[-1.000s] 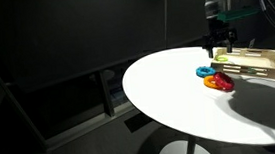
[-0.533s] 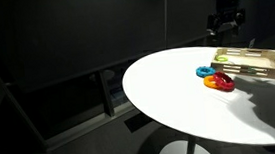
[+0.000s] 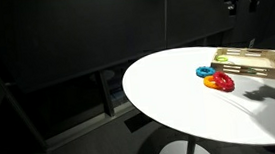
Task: Remove the blue ring from the wooden tray and place it on the table
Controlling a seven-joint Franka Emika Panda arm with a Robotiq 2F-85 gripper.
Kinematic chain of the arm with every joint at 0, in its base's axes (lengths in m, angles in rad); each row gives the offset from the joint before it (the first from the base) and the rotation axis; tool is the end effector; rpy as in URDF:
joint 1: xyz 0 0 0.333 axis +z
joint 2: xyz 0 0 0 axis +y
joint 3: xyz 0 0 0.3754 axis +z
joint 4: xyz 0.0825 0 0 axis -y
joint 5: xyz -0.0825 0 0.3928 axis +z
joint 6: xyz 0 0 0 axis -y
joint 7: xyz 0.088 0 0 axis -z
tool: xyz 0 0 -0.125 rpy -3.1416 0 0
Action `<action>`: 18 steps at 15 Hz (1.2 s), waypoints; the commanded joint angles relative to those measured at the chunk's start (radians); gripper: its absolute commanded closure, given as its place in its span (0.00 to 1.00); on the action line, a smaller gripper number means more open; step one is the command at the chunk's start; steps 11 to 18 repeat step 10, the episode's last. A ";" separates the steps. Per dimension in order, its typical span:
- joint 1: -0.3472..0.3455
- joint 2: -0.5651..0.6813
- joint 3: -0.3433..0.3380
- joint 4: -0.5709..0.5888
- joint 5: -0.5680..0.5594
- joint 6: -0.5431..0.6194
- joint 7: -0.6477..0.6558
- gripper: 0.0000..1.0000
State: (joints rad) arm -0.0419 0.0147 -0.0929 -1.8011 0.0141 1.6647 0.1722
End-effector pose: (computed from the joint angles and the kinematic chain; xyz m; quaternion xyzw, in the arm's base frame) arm 0.5525 -0.0730 0.5551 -0.9852 0.1537 0.0755 0.0049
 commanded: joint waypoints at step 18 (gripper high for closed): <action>-0.017 -0.192 0.010 -0.007 -0.005 -0.058 -0.017 0.00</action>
